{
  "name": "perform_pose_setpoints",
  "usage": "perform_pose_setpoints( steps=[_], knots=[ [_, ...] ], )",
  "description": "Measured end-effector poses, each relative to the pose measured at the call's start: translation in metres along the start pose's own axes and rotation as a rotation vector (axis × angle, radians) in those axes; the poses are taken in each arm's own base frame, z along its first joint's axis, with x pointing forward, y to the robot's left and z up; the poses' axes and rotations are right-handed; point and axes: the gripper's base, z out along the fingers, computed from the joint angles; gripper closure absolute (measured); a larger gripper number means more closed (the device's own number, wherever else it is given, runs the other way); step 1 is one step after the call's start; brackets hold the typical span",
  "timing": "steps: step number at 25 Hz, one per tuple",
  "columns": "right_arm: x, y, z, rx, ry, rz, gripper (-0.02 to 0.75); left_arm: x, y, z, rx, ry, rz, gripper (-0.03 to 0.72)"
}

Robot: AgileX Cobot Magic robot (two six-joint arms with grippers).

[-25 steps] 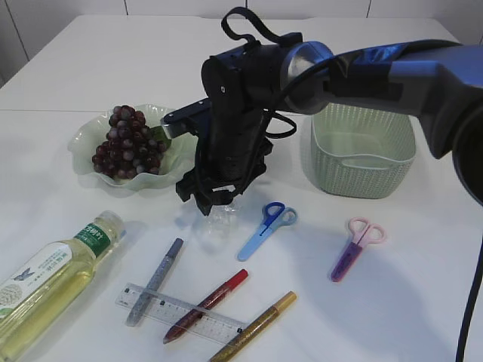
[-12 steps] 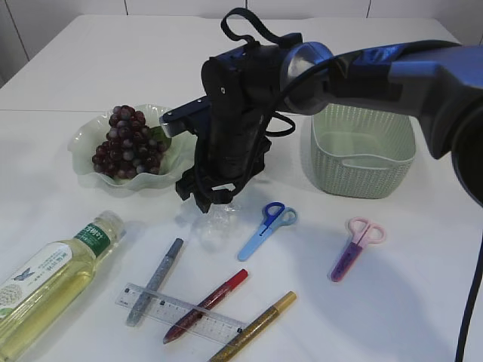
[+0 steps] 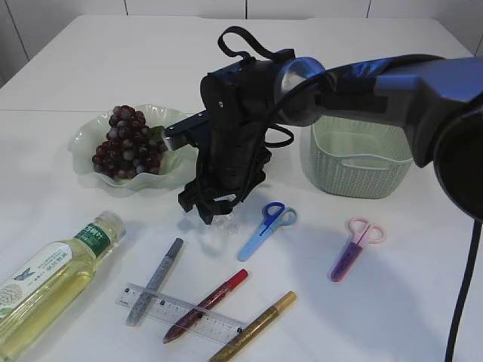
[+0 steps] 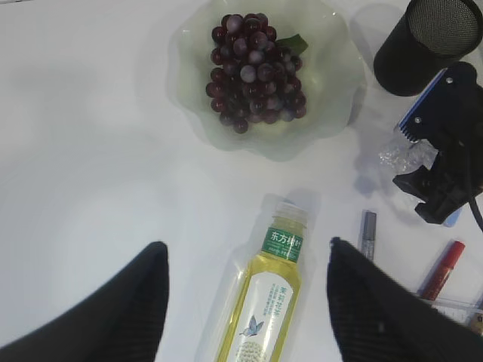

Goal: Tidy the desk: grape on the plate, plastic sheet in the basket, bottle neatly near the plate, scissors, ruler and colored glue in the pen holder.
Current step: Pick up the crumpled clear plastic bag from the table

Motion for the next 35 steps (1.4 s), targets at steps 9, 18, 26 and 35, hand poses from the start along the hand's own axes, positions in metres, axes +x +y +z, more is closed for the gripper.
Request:
perform_pose_setpoints(
  steps=[9, 18, 26, 35],
  knots=[
    [-0.001, 0.001, 0.000, -0.009, -0.012, 0.007, 0.155, 0.000, 0.000, 0.000, 0.000, 0.000, 0.000, 0.204],
    [0.000, 0.005, 0.012, -0.046, -0.001, 0.033, 0.158, 0.000, 0.000, 0.000, 0.000, 0.002, 0.000, 0.205],
    [0.001, 0.005, 0.012, -0.046, 0.001, 0.032, 0.482, 0.000, 0.000, 0.000, 0.000, 0.004, 0.000, 0.211],
    [0.008, 0.005, 0.011, -0.052, 0.087, 0.030, 0.638, 0.000, 0.000, 0.000, 0.000, 0.004, 0.000, 0.219]
  ],
)
